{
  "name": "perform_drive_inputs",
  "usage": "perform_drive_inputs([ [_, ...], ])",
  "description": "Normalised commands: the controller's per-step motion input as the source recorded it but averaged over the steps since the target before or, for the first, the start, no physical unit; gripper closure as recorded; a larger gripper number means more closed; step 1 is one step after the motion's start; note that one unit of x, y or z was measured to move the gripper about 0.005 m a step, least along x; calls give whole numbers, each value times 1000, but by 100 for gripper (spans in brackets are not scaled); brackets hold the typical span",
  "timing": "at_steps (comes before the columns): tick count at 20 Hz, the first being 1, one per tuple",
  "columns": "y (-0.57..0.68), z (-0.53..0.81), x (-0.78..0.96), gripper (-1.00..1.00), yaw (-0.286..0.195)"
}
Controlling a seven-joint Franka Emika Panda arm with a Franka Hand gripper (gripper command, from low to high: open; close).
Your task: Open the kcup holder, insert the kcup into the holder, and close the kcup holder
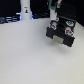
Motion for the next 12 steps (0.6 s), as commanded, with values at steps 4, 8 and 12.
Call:
perform_drive_inputs([
  [4, 626, 45, 99, 100, 31],
  [8, 262, 72, 117, 100, 10],
  [12, 387, 354, 475, 100, 0],
])
